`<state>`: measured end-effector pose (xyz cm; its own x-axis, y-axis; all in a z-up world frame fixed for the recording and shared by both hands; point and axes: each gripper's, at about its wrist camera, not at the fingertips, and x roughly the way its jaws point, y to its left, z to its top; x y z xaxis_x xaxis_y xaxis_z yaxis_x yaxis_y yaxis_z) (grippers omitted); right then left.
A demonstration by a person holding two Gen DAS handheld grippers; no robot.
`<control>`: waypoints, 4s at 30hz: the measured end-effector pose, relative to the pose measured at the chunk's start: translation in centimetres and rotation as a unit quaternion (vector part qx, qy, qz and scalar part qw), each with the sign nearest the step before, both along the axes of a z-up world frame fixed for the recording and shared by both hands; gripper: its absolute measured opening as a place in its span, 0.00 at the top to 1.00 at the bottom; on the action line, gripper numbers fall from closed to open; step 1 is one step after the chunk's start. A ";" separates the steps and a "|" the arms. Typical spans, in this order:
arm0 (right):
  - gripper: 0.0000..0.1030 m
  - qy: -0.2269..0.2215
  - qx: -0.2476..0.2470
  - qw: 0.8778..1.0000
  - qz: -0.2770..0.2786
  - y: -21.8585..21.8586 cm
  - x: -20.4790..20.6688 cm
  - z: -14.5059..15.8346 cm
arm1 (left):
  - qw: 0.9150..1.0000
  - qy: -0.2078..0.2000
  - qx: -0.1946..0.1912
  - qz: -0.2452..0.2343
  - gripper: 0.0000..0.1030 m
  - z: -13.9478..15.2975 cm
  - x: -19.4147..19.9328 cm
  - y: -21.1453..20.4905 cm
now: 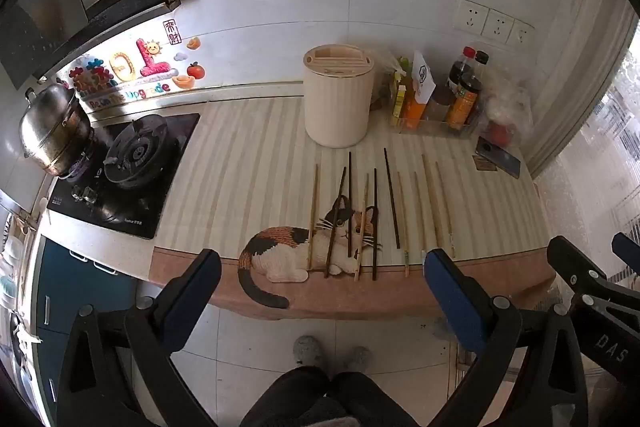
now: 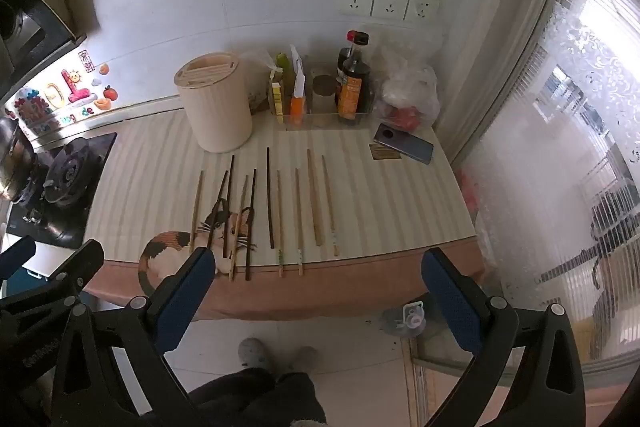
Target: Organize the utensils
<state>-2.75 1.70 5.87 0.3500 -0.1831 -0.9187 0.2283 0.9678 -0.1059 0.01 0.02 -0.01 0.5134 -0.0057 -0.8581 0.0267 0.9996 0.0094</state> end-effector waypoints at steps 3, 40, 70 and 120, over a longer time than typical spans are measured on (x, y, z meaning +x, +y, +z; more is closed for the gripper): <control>0.00 -0.002 0.002 1.000 0.001 0.0 -0.1 0.0 | 1.000 -0.002 0.002 0.000 0.00 0.0 0.0 0.0; 0.00 -0.010 -0.001 1.000 0.004 0.5 -0.6 0.9 | 1.000 -0.019 0.007 0.001 0.00 2.0 -0.4 0.8; 0.00 -0.014 -0.003 1.000 0.007 0.2 -0.7 1.5 | 1.000 -0.021 0.005 0.001 0.00 2.7 -0.4 0.3; 0.26 0.015 0.063 0.998 0.014 -2.8 9.2 -13.4 | 0.995 0.030 0.070 0.059 0.00 -14.1 14.7 4.1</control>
